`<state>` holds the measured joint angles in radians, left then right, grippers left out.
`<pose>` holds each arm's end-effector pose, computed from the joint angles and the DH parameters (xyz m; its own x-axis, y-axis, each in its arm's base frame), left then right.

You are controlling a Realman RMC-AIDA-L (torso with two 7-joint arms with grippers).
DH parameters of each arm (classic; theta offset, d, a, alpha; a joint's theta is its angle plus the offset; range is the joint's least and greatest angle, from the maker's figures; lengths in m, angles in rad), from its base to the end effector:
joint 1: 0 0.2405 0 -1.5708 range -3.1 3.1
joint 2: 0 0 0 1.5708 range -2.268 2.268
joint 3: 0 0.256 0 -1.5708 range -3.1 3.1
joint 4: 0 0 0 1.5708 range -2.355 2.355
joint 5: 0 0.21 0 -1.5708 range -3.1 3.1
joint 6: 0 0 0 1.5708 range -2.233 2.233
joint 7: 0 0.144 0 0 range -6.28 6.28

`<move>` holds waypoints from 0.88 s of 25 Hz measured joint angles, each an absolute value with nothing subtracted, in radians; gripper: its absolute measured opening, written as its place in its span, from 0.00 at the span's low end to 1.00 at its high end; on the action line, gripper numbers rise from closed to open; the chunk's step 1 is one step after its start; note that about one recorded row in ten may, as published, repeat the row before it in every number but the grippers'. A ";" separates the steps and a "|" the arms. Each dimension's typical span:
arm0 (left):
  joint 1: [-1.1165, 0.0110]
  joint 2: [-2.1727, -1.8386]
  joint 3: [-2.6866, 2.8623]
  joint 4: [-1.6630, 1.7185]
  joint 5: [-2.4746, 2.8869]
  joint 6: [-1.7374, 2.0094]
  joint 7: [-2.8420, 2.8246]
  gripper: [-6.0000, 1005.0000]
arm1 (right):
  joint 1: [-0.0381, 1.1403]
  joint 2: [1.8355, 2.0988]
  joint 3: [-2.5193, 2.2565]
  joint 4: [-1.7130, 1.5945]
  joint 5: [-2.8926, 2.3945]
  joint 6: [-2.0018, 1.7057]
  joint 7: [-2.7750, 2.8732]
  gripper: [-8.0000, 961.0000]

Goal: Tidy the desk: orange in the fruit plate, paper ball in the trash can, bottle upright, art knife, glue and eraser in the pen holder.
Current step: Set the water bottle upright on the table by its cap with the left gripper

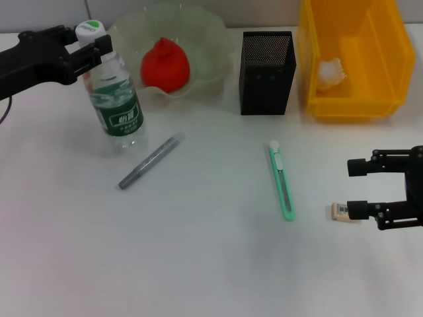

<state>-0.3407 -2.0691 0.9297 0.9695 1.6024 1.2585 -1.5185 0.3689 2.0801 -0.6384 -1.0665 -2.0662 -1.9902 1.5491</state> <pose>-0.2575 0.3544 0.0601 0.7302 0.2163 0.6480 0.5752 -0.7065 -0.4123 0.2631 0.2667 0.0649 0.8384 -0.3401 -0.4259 -0.3846 -0.9229 -0.0201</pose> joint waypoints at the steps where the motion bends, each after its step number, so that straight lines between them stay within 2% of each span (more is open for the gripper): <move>1: -0.349 -2.069 0.927 0.949 1.594 1.248 -1.501 0.44 | 0.369 2.080 -0.639 -1.066 -2.066 -1.990 1.549 0.78; 22: -0.397 -2.069 0.915 0.711 1.472 1.151 -1.287 0.44 | 0.385 2.076 -0.640 -1.039 -2.077 -1.969 1.548 0.78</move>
<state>-0.3966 -2.0688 0.9153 0.7110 1.4725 1.1513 -1.2873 0.3847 2.0764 -0.6397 -1.0387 -2.0770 -1.9689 1.5478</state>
